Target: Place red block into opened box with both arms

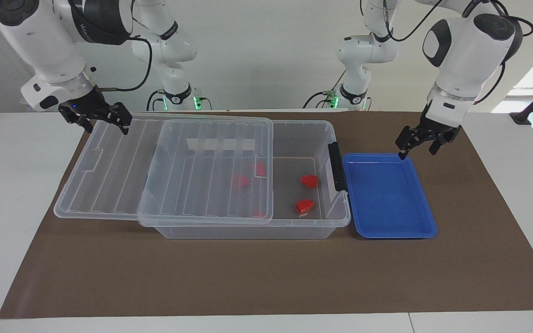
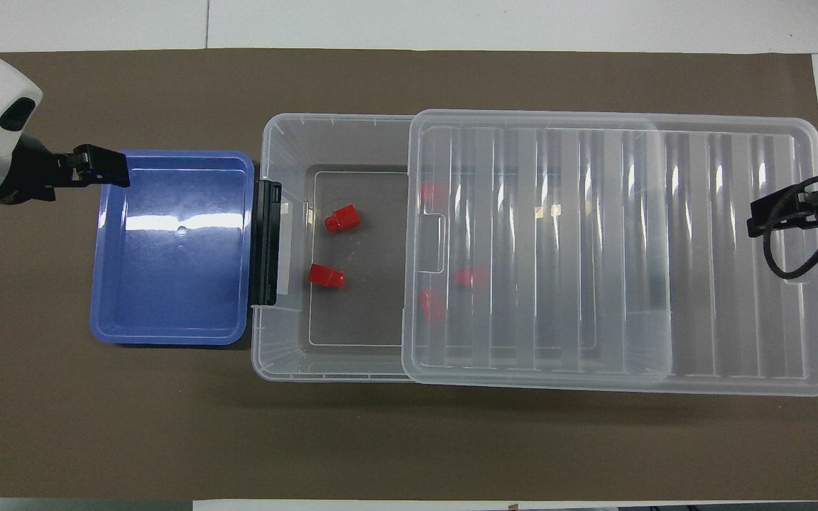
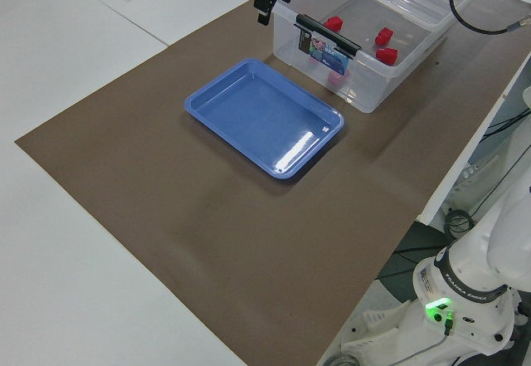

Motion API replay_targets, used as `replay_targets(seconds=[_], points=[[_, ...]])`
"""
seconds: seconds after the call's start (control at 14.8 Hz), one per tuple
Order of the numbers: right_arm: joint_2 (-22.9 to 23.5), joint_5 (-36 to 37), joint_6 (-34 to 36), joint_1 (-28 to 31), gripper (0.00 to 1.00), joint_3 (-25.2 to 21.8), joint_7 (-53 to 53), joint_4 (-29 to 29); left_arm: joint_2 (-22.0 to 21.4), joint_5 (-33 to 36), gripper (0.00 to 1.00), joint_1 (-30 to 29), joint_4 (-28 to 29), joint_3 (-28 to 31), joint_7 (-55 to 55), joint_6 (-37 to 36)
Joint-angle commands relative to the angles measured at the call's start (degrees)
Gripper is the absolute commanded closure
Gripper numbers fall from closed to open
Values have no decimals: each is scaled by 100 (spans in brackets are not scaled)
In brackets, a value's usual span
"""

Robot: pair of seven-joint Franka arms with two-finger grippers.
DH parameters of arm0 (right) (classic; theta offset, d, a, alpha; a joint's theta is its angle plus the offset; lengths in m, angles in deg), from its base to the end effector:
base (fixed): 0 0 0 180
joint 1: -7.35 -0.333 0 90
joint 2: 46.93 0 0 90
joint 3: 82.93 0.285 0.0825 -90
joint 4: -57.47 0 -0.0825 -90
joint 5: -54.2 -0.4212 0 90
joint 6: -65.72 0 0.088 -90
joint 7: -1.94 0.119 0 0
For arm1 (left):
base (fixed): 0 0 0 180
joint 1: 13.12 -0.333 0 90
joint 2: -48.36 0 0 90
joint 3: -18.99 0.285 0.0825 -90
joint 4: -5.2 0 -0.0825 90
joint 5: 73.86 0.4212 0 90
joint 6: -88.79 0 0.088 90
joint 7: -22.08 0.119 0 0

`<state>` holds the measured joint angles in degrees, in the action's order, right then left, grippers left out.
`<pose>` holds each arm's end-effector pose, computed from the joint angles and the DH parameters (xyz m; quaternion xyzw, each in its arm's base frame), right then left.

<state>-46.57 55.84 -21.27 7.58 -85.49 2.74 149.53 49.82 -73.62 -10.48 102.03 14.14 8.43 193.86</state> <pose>0.5841 -0.0319 0.5554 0.9983 -0.0314 -0.0476 0.0136 0.6147 -0.0800 0.5290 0.9968 0.0533 0.0584 0.0099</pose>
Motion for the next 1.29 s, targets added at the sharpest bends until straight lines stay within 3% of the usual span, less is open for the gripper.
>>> replay_targets(seconds=[0.0,0.74,1.08,1.15,1.22], points=[[-256,-50,-37,21,0,1,-116,93,91,-42,0,-176,-173,-51,195,-197],[-256,-59,-54,64,0,10,-168,111,-23,-33,0,-282,-33,-51,328,-470],[-282,-68,-405,196,1,1,-475,242,-58,-33,0,-282,-33,-51,284,-443],[-291,-68,-406,257,5,1,-528,269,-67,-33,0,-282,-33,-51,284,-443],[-291,-68,-423,319,24,1,-659,304,-76,-33,0,-282,-33,-51,284,-434]])
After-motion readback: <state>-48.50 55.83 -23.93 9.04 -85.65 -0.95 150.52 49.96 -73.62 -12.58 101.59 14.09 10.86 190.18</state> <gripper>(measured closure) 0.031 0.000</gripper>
